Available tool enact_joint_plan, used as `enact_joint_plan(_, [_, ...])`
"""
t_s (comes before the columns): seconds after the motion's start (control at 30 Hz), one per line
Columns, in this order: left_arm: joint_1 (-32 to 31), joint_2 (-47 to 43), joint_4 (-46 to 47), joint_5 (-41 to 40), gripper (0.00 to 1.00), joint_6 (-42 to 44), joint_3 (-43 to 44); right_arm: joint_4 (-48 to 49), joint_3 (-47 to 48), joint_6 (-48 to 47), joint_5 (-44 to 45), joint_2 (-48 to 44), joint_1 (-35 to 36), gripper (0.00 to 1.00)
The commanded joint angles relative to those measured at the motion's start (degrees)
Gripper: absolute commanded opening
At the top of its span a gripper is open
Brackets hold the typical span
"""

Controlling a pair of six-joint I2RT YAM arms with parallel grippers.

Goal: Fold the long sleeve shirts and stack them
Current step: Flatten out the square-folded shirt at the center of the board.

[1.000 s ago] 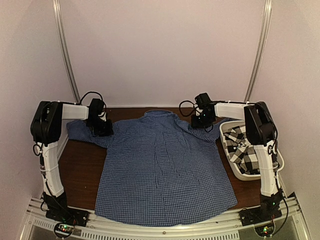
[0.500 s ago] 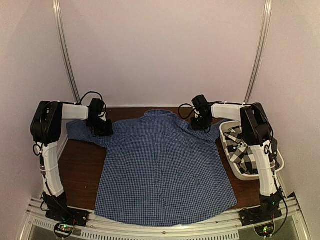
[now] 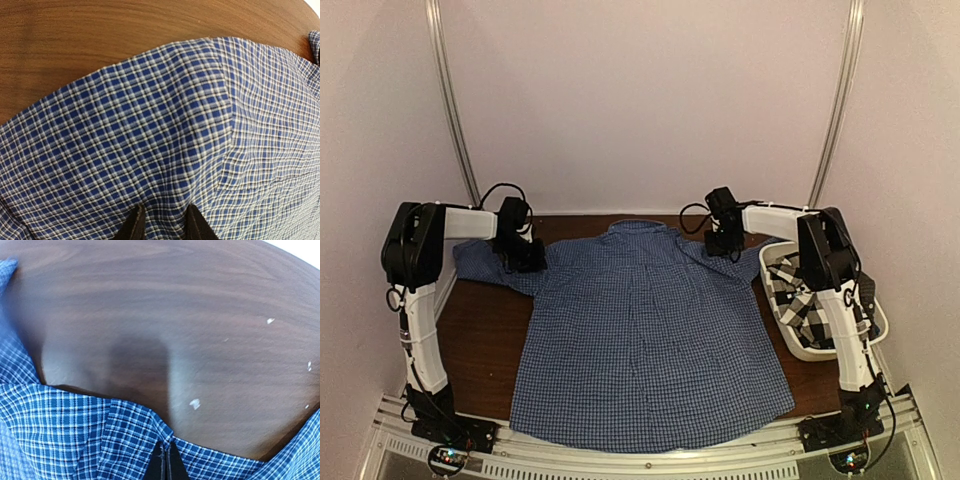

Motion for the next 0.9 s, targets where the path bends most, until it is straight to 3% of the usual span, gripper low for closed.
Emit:
enact_joint_plan(0.0, [0.4,1.9,-0.2,-0.9,0.3,0.2,1.4,-2.6,4.9,0.4,2.9,3.8,-2.7,0.0])
enact_joint_plan(0.2, [0.4,3.7,-0.6,-0.6,0.3,0.2,3.2,-4.1,12.1,0.4,4.5,7.8,-5.3,0.0])
enact_joint_plan(0.77, [2.0,5.8,-4.6,-2.3,0.3,0.3,12.6,-4.7,15.8,2.2,2.9,8.4,-10.7,0.0])
enact_joint_plan(0.87, [3.4,3.1,-5.5,-3.6,0.32,0.3,14.5,-4.3,15.6,1.6,1.4,6.3,-10.4,0.11])
